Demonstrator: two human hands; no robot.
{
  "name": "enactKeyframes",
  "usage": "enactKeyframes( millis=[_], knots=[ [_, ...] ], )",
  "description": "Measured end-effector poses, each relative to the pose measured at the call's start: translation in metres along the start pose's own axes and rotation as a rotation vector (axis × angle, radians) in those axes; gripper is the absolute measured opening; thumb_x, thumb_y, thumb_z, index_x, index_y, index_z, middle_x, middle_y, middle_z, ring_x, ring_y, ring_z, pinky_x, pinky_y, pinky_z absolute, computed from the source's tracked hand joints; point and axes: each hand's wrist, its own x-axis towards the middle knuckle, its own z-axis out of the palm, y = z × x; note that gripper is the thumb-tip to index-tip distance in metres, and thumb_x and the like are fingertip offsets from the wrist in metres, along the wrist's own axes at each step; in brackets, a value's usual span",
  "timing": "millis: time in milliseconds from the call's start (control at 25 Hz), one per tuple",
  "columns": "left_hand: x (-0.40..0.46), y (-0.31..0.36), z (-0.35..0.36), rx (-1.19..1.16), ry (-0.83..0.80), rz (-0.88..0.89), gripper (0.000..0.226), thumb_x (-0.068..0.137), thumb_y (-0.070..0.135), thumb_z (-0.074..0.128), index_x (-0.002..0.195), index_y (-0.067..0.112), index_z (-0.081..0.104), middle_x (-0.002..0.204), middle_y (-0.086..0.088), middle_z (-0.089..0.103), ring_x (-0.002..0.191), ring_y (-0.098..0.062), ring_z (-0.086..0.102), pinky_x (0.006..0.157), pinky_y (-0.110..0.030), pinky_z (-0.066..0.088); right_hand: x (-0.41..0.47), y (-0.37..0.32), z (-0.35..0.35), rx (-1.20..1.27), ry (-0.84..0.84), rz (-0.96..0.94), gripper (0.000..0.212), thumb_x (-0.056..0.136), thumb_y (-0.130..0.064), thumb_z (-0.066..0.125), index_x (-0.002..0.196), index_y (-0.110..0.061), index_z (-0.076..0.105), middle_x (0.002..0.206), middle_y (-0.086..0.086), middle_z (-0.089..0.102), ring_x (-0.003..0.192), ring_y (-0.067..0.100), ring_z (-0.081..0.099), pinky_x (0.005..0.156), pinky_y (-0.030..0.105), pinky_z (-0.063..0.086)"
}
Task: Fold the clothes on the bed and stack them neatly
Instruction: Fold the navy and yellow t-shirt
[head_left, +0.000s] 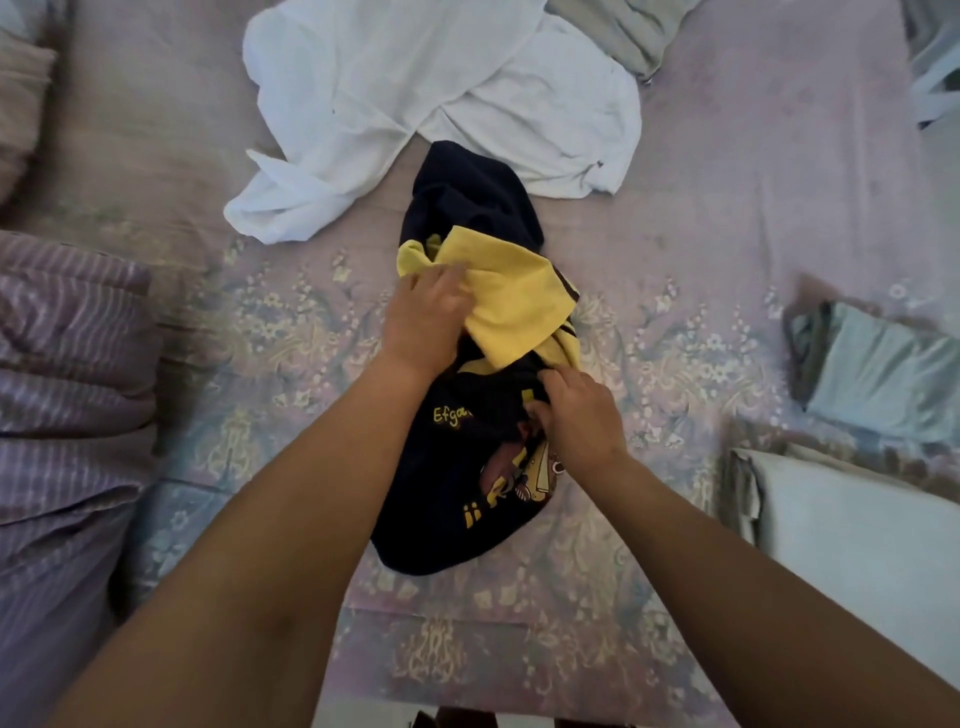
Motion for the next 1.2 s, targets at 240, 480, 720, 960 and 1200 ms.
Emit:
enactKeyframes(
  millis=[240,480,720,960,1200],
  knots=[
    [0.005,-0.055,-0.033,-0.615,0.332,-0.924,0.024,0.092,0.006,0.047,0.080,-0.012,0.057,0.086,-0.033,0.062,0.082,-0.043,0.057,0.074,-0.048,0.042,-0.029,0.023,-0.016,0.163,0.114,0.001,0.008,0.095,0.000,0.059,0.092,0.005,0.065,0.088,0.025,0.068,0.080,0.043,0.063,0.074,0.050,0.046],
    [-0.048,-0.077,-0.049,-1.083,0.280,-1.249,0.037,0.100,0.009,0.056,0.132,-0.011,0.053,0.129,-0.031,0.060,0.110,-0.041,0.066,0.077,-0.046,0.061,-0.061,0.061,-0.060,0.060,0.093,0.149,0.007,0.093,0.002,0.063,0.092,0.007,0.067,0.084,0.030,0.066,0.080,0.047,0.062,0.073,0.053,0.045],
    [-0.056,-0.031,-0.037,-0.449,0.033,-0.928,0.056,0.099,0.011,0.056,0.147,-0.005,0.034,0.151,-0.027,0.033,0.137,-0.045,0.037,0.112,-0.053,0.035,-0.051,0.054,-0.064,0.133,-0.112,-0.070,0.028,0.097,-0.015,0.067,0.116,0.005,0.067,0.113,0.025,0.067,0.105,0.042,0.060,0.088,0.049,0.047],
    [-0.032,-0.002,-0.001,-0.104,-0.359,-0.136,0.060,0.099,0.031,0.061,0.148,0.001,0.043,0.154,-0.018,0.044,0.150,-0.031,0.027,0.125,-0.044,0.015,0.002,0.035,-0.040,0.299,-0.083,0.069,0.046,0.096,-0.017,0.068,0.140,-0.005,0.058,0.140,0.019,0.058,0.131,0.038,0.048,0.107,0.047,0.038],
    [-0.107,-0.010,0.003,-0.003,0.181,0.280,0.013,0.085,0.006,0.067,0.073,-0.001,0.064,0.074,-0.018,0.064,0.077,-0.035,0.063,0.081,-0.047,0.055,-0.025,0.038,-0.036,0.345,0.015,0.112,0.018,0.093,-0.011,0.071,0.104,0.004,0.071,0.101,0.024,0.069,0.105,0.041,0.058,0.088,0.046,0.045]
  ],
)
